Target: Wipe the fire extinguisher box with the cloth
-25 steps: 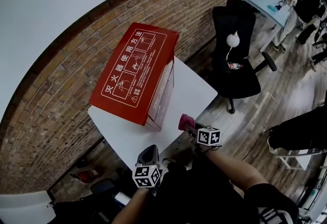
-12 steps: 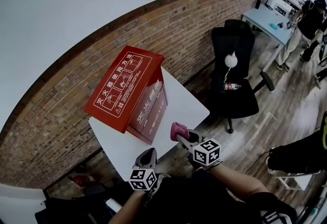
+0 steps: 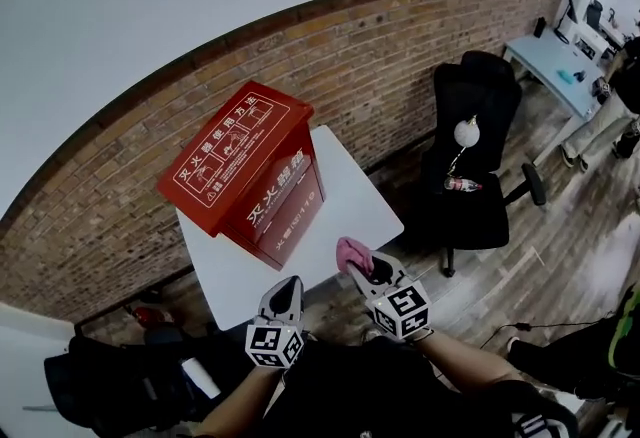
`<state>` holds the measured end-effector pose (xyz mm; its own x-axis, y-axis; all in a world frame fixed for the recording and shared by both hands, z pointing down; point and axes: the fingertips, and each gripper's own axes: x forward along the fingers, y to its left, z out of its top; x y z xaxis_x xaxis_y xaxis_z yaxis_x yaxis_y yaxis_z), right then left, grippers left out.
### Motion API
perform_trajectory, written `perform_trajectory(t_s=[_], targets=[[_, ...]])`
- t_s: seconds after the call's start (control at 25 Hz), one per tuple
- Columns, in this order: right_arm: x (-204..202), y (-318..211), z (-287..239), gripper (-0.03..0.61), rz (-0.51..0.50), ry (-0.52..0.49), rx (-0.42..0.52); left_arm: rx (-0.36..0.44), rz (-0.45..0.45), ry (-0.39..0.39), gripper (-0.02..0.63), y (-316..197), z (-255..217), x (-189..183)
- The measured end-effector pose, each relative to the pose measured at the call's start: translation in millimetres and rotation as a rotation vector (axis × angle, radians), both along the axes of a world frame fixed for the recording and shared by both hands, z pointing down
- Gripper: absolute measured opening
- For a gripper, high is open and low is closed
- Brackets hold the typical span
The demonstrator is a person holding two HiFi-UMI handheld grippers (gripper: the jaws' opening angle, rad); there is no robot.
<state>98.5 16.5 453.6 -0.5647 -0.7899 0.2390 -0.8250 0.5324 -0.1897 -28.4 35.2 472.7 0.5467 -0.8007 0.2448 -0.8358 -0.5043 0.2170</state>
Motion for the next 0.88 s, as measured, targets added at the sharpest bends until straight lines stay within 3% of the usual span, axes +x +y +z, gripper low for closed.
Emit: perform_trajectory(t_s=[0.4,0.88], targets=[[8.0,17.0,-2.1,0.109,-0.144,0.048,0.076,0.078,-0.138,-0.010,0.028,34.8,-16.4,6.7],[5.7,30.1,-10.3,0.109,-0.234,0.106,0.134,0.077,-0.249,-0.048,0.028,57.4,-15.7,2.6]])
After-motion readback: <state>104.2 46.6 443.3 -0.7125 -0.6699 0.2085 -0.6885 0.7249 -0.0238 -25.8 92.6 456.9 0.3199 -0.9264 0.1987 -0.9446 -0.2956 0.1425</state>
